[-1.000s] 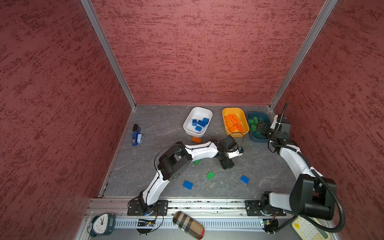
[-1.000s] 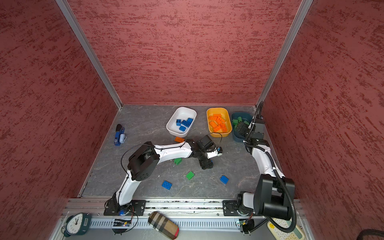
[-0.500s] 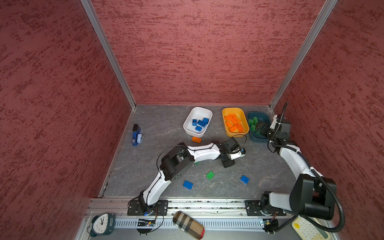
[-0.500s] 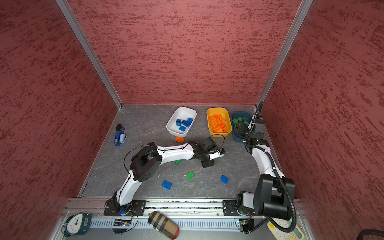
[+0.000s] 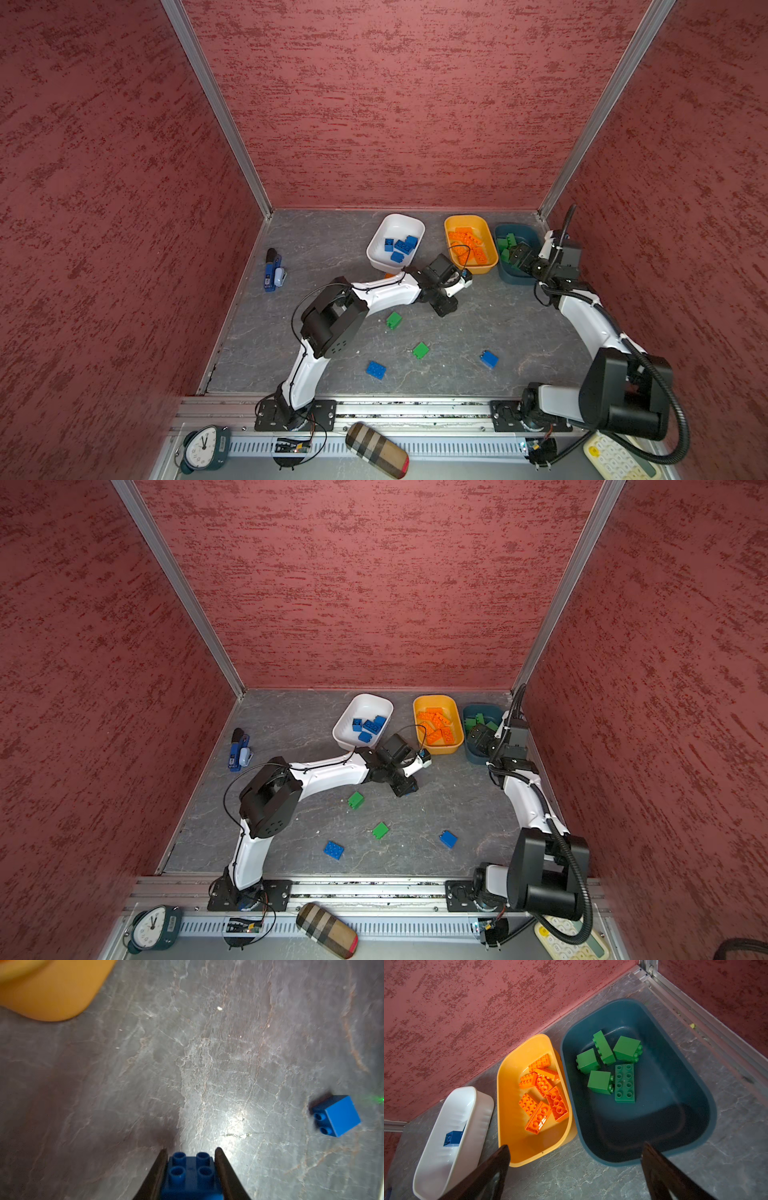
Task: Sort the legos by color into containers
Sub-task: 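Carry the blue brick into the white tub and open the left gripper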
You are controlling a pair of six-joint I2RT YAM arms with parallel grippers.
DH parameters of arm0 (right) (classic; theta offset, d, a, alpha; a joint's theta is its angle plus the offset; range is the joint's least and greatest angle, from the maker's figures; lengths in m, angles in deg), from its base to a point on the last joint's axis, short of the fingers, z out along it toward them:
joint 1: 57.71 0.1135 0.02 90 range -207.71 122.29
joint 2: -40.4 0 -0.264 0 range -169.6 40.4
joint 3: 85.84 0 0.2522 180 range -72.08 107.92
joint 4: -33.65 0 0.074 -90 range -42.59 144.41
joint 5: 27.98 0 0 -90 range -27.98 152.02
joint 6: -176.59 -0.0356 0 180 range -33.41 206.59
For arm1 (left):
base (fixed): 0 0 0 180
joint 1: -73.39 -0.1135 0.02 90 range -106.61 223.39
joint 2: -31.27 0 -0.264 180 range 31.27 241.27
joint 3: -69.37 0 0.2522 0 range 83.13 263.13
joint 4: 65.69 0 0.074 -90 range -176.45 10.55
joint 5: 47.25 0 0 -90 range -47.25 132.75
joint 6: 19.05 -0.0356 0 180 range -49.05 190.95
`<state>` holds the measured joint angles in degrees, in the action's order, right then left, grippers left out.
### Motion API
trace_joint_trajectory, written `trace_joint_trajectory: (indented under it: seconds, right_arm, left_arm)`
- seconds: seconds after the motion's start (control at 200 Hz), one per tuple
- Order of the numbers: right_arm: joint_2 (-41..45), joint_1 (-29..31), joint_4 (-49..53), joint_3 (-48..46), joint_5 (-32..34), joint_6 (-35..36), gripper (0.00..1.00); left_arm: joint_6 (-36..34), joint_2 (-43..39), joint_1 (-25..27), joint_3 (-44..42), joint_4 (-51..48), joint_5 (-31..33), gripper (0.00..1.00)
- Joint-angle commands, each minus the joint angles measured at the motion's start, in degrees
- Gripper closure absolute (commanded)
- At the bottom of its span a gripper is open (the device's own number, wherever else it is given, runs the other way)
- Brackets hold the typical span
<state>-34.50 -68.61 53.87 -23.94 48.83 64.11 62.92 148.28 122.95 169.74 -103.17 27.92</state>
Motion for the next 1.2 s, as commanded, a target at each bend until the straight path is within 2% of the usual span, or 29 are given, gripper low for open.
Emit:
trace_joint_trajectory:
  seconds: [0.0, 0.105, 0.21, 0.351, 0.461, 0.551, 0.691, 0.912, 1.007, 1.192]
  right_arm:
    - [-0.71, 0.96, -2.72, -0.71, -7.97, -2.05, 0.01]
    - [-2.51, 2.36, -6.44, -1.53, -14.09, -7.94, 0.01]
    - [-4.19, 5.24, -6.51, -0.24, -13.14, -9.78, 0.01]
    - [-6.00, 9.47, -4.67, 3.16, -8.94, -8.66, 0.01]
    - [-7.60, 10.11, -2.31, 6.42, -5.84, -8.68, 0.01]
    - [-8.08, 10.17, -1.96, 7.53, -4.80, -8.67, 0.01]
    - [-8.08, 10.18, -2.06, 7.20, -3.88, -9.68, 0.01]
    - [-5.63, 10.19, -1.60, 4.83, -5.39, -9.30, 0.01]
    - [-4.03, 10.24, -1.91, 3.34, -5.88, -8.90, 0.01]
    - [-1.35, 10.24, -2.78, 1.03, -3.98, -8.72, 0.01]
  left_arm:
    - [8.51, -5.85, -4.79, -3.06, 9.90, -5.23, 1.00]
    - [16.52, -8.27, -10.61, -5.00, 15.14, -6.93, 1.00]
    - [23.10, -8.30, -16.10, -3.80, 15.07, -5.31, 1.00]
    - [28.02, -6.00, -20.92, -1.57, 12.47, 4.68, 1.00]
    - [28.63, -0.59, -23.80, 5.38, 6.68, 9.50, 1.00]
    - [25.61, 5.45, -24.68, 15.42, 0.08, 10.84, 1.00]
    - [24.57, 13.73, -25.14, 26.50, -2.96, 14.28, 1.00]
    - [23.90, 24.03, -25.11, 44.17, -12.14, 12.88, 0.61]
    - [24.29, 23.65, -25.07, 43.92, -10.22, 12.05, 0.32]
    - [24.91, 21.39, -24.64, 42.44, -8.30, 9.70, 0.04]
